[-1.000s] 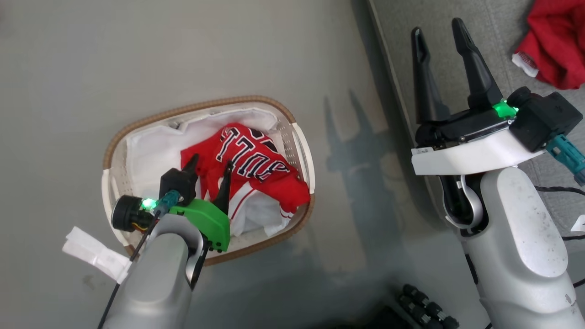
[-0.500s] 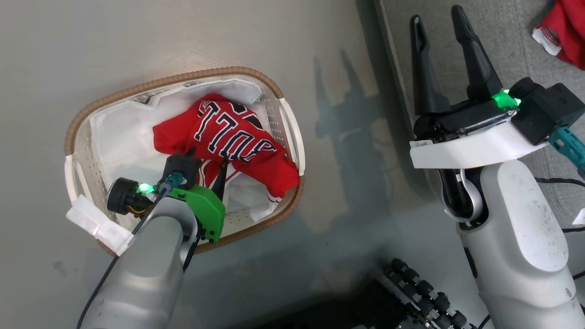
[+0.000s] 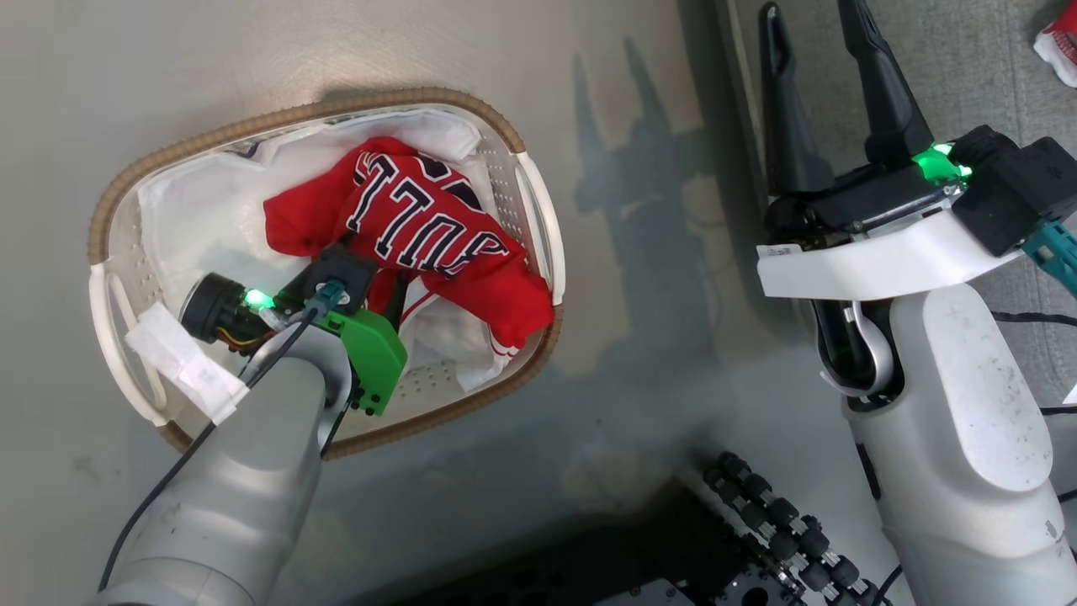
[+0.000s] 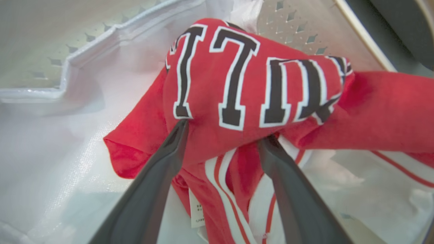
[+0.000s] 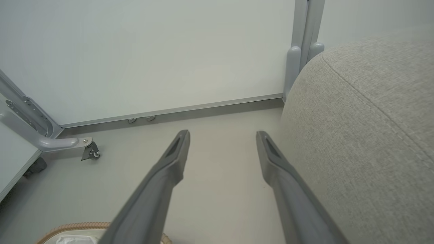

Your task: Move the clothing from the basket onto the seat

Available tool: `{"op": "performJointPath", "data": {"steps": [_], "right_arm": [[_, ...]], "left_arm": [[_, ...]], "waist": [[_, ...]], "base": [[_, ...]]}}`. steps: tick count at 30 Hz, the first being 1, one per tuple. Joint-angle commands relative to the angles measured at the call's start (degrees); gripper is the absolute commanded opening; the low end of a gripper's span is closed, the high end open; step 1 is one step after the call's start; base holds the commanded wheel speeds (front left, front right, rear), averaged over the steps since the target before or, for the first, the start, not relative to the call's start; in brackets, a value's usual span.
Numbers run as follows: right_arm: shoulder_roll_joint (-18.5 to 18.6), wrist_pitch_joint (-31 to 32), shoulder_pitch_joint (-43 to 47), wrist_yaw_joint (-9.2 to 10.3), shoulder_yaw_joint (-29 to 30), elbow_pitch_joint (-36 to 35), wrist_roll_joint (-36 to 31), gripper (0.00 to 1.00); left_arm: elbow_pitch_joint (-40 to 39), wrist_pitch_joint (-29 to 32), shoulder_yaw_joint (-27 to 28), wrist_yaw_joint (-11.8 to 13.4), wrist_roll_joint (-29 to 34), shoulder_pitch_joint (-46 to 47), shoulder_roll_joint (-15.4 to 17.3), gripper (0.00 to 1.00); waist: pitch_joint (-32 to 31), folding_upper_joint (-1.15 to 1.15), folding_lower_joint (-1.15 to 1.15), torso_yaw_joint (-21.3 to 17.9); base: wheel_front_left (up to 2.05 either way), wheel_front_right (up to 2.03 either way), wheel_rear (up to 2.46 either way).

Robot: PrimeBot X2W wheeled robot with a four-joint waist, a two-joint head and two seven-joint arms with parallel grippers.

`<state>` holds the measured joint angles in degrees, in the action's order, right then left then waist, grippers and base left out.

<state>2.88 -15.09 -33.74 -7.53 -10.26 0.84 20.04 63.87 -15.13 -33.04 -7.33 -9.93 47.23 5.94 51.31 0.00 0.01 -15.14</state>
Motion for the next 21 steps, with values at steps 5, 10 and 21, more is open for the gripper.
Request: {"op": "performJointPath", "data": {"steps": [5, 10, 21], "right_arm": [[0.2, -0.1, -1.0, 0.07, -0.4, -0.6, 0.4, 1.00], [0.2, -0.1, -0.8, 0.07, -0.5, -0.6, 0.8, 1.00], [0.1, -0.1, 0.1, 0.07, 0.0, 0.0, 1.8, 1.00]], "left_arm": [[0.4, 0.0, -1.3, -0.2, 0.1, 3.2, 0.2, 1.00], [0.8, 0.0, -2.9, -0.2, -0.8, 4.3, 0.1, 1.00], [0.2, 0.0, -8.5, -0.2, -8.0, 2.5, 0.7, 0.00]], "waist": [[1.6, 0.00, -0.01, -0.4], [2.3, 0.00, -0.01, -1.0], [1.7, 0.00, -0.01, -1.6]], "base": [[0.00, 0.00, 0.00], [0.00, 0.00, 0.00], [0.00, 0.00, 0.00]]}}
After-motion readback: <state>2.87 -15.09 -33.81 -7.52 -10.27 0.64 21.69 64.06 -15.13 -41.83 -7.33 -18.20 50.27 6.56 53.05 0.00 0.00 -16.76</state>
